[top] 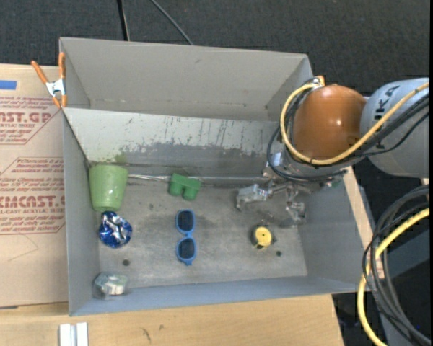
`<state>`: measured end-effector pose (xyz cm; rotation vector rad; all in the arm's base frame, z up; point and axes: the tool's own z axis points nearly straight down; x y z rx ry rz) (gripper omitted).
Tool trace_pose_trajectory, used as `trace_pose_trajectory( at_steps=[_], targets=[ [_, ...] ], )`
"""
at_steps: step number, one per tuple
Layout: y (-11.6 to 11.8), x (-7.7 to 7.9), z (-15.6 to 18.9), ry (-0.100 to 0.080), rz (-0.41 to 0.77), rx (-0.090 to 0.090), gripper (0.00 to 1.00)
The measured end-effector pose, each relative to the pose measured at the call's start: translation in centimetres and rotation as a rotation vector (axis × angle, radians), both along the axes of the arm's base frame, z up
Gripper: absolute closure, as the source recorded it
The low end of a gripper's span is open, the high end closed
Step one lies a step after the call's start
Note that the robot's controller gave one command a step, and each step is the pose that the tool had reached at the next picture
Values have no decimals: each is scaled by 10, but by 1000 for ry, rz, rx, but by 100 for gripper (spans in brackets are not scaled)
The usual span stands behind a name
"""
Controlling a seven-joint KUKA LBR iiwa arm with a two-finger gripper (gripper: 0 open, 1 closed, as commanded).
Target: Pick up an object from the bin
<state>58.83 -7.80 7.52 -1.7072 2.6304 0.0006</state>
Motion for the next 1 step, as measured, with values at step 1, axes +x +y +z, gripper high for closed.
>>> trace_pose_trajectory(
  at_steps=[1],
  targets=[
    [39, -51, -5, 6, 174, 0, 0]
  ],
)
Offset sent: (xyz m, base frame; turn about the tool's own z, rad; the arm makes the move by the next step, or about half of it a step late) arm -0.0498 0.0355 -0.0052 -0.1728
